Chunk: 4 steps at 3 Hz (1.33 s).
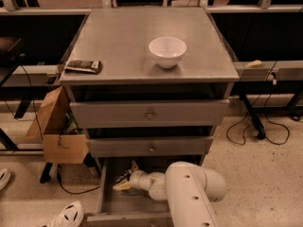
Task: Pick redbull can from bottom drawer and place on counter
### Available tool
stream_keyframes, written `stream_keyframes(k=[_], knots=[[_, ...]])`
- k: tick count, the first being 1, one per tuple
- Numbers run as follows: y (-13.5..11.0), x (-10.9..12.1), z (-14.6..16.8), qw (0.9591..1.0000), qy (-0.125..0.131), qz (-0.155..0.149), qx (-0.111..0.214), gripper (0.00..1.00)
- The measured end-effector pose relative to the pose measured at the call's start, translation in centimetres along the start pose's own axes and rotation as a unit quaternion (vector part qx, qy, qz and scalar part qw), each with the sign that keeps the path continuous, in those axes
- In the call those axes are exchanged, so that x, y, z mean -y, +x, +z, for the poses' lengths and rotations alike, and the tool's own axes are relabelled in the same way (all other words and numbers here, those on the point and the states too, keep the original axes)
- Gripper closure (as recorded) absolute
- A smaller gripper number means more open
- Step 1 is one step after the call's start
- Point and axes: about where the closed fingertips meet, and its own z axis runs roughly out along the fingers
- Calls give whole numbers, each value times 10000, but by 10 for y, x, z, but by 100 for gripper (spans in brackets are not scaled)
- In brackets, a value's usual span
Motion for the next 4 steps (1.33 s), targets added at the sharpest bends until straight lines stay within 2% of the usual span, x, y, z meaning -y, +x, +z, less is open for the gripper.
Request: stream_keyframes(k=[1, 2, 4], knots=[[4, -5, -4, 9999, -71, -60, -77, 0], [7, -12, -5, 9997, -165, -124, -127, 14], [12, -18, -4, 9994, -241, -147, -176, 58]])
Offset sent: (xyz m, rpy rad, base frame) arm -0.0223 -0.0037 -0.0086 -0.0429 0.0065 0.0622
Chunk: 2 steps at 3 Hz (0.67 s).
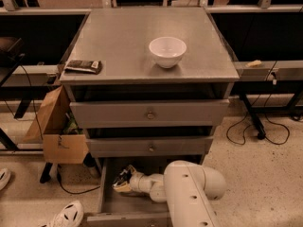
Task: Pick redbull can from bottom drawer and place on counter
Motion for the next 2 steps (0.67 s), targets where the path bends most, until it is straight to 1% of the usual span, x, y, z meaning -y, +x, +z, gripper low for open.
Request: stream_keyframes(k=[1, 2], knots=[[1, -1, 0, 10000, -21, -10, -17, 80], [-1, -3, -13, 10000, 29, -48, -35, 100]])
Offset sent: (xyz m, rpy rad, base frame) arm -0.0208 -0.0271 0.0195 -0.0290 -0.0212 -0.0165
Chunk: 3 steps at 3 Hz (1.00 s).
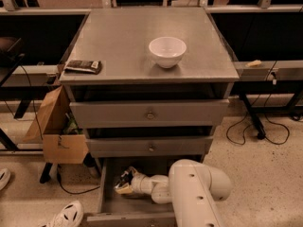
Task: Pick redbull can from bottom drawer and place on counter
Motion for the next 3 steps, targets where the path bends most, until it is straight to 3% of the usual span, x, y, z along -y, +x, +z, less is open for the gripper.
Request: stream_keyframes(k=[2, 3], knots=[[-24, -5, -66, 9997, 173, -156, 102, 100], [-43, -11, -111, 9994, 112, -315, 26, 100]])
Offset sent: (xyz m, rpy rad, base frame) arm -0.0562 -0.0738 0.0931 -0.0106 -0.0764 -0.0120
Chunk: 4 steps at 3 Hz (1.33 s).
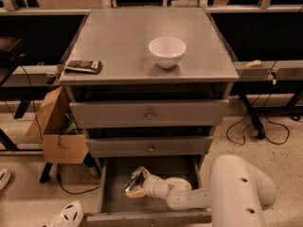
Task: Pick redbull can from bottom drawer and place on counter
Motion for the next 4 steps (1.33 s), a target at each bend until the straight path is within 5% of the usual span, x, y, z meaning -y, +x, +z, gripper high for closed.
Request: stream_keyframes(k=[2, 4], knots=[[-60, -23, -102, 9986, -331, -409, -35, 100], [-186, -67, -156, 9912, -705, -1122, -37, 100]])
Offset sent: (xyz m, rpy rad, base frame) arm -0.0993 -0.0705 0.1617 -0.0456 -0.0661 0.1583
